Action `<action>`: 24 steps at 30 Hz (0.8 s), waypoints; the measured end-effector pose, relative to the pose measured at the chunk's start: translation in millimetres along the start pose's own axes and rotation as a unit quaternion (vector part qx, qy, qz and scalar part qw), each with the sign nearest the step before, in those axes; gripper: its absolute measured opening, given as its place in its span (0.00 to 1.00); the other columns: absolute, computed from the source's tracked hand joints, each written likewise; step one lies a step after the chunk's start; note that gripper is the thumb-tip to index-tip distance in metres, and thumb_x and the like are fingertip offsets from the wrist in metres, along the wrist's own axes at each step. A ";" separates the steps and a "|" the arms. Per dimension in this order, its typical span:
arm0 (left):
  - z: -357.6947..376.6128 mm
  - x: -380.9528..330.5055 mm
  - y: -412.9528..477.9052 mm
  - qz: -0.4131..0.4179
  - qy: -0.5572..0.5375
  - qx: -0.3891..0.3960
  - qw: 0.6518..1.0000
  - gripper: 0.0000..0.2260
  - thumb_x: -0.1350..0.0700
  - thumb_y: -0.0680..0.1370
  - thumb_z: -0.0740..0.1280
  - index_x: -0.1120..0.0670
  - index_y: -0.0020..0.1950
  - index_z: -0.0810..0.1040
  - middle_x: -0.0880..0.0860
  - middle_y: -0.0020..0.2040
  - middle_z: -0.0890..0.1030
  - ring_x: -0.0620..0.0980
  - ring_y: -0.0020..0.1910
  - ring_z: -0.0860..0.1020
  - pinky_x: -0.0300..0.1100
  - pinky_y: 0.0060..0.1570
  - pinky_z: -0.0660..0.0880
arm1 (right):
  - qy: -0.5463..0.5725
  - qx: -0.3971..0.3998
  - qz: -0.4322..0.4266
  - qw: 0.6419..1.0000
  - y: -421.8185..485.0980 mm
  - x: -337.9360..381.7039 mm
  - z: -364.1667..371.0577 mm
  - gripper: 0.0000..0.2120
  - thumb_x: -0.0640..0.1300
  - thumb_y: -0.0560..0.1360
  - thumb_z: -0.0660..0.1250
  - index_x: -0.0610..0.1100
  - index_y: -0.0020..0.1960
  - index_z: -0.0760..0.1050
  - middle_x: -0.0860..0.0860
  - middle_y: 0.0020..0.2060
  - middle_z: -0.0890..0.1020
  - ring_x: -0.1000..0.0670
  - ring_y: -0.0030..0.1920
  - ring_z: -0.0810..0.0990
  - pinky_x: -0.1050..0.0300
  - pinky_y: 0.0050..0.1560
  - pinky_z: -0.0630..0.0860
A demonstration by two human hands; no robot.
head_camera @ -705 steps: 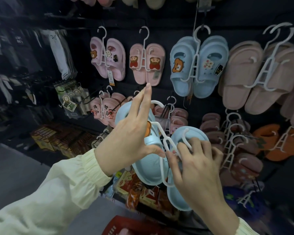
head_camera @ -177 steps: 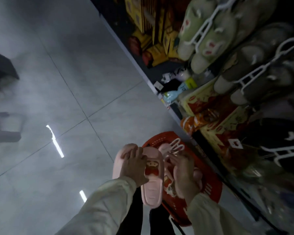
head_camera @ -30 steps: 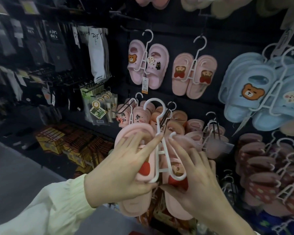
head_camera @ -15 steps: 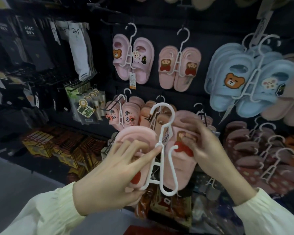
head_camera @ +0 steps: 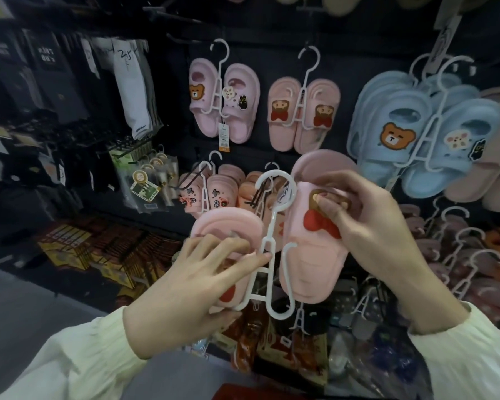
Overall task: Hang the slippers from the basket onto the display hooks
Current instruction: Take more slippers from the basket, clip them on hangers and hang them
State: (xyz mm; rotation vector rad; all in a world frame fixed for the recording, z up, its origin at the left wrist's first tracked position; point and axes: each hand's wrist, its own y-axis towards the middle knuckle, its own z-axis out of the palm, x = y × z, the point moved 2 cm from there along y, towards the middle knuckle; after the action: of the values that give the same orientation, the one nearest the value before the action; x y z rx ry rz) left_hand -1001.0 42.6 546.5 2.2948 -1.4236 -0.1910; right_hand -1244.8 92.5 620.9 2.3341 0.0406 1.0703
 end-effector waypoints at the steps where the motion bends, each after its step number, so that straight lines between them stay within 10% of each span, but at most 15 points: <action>1: 0.5 1.1 0.0 -0.002 -0.006 -0.006 1.000 0.40 0.43 0.65 0.78 0.45 0.75 0.66 0.48 0.65 0.69 0.52 0.59 0.70 0.48 0.56 0.69 | -0.005 0.002 -0.006 1.000 -1.0 2.6 0.9 0.11 0.41 0.77 0.69 0.50 0.58 0.79 0.57 0.52 0.82 0.55 0.57 0.79 0.53 0.59 0.76; 7: 2.6 6.5 10.6 -0.017 -0.067 -0.046 0.997 0.36 0.46 0.67 0.78 0.47 0.72 0.68 0.48 0.65 0.70 0.55 0.62 0.71 0.49 0.57 0.70 | -0.067 0.012 -0.033 0.997 -12.7 12.4 12.2 0.11 0.41 0.76 0.70 0.52 0.56 0.78 0.61 0.51 0.79 0.58 0.57 0.74 0.60 0.57 0.72; 13: 5.7 17.8 25.2 -0.030 -0.111 -0.087 0.990 0.32 0.47 0.67 0.77 0.47 0.68 0.69 0.49 0.64 0.70 0.56 0.60 0.73 0.50 0.57 0.68 | -0.125 0.035 -0.044 0.991 -27.9 5.5 32.2 0.09 0.47 0.74 0.68 0.54 0.55 0.76 0.58 0.54 0.75 0.51 0.58 0.74 0.45 0.58 0.72; 24: 24.3 30.8 61.2 0.004 -0.107 -0.089 0.990 0.35 0.50 0.67 0.80 0.48 0.70 0.69 0.51 0.66 0.69 0.57 0.62 0.71 0.51 0.57 0.67 | -0.365 0.089 -0.065 0.924 -25.8 -27.1 31.8 0.46 0.64 0.61 0.72 0.51 0.74 0.61 0.51 0.72 0.65 0.43 0.68 0.66 0.43 0.57 0.73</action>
State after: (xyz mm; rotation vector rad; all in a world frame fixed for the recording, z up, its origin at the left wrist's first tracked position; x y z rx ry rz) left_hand -1045.1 -14.6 554.2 2.1748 -1.4524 -0.5542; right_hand -1235.6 92.0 572.7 2.7062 0.0081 0.0865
